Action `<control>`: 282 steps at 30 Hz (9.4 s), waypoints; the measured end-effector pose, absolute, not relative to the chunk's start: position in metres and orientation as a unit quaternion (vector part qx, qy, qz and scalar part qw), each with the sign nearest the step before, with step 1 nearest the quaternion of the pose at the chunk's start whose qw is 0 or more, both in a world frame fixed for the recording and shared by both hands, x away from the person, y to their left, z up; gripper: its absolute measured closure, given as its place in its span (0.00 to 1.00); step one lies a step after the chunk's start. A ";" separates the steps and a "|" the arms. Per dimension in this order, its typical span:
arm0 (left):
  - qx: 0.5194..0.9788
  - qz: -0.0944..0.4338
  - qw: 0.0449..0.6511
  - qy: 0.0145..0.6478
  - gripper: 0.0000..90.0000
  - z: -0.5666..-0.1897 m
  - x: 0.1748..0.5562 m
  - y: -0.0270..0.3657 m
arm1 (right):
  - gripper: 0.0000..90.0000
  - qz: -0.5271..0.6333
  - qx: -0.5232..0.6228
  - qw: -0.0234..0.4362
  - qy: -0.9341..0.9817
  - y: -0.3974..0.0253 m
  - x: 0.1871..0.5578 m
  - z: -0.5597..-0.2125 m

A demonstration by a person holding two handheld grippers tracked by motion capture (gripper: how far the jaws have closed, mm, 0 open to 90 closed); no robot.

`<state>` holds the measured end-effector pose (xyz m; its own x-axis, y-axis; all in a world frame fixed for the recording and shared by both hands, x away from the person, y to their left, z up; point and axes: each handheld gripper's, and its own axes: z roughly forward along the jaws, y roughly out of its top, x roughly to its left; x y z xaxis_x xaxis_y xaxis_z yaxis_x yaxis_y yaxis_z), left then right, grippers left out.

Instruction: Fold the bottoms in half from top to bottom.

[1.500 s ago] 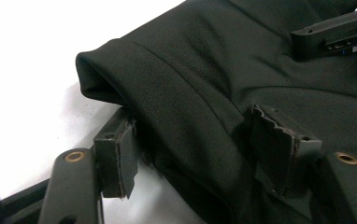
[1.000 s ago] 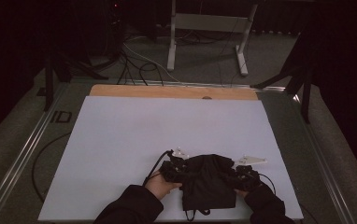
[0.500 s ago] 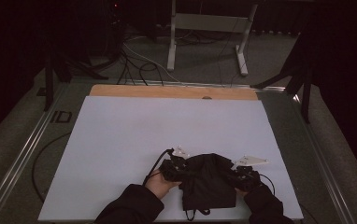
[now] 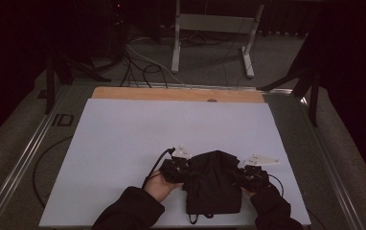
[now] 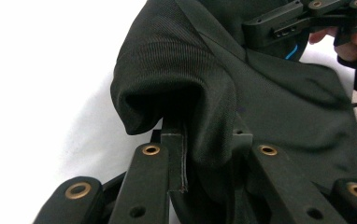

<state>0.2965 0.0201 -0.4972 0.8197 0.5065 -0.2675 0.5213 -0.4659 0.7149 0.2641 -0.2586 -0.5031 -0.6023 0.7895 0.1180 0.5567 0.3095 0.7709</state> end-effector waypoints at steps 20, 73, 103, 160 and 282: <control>0.837 0.042 0.451 0.308 0.86 -0.453 0.300 0.053 | 0.88 0.449 0.378 0.168 0.792 -0.230 0.284 -0.459; 0.821 0.028 0.437 0.366 0.86 -0.467 0.369 0.133 | 0.87 0.447 0.375 0.170 0.794 -0.148 0.353 -0.469; 0.816 0.022 0.406 0.411 0.84 -0.505 0.429 0.122 | 0.87 0.401 0.422 0.195 0.789 -0.142 0.414 -0.510; 0.827 0.061 0.430 0.357 0.00 -0.483 0.405 0.122 | 0.10 0.437 0.387 0.161 0.796 -0.145 0.414 -0.496; 0.850 0.060 0.405 0.331 0.00 -0.527 0.234 0.245 | 0.10 0.413 0.354 0.175 0.821 -0.284 0.242 -0.524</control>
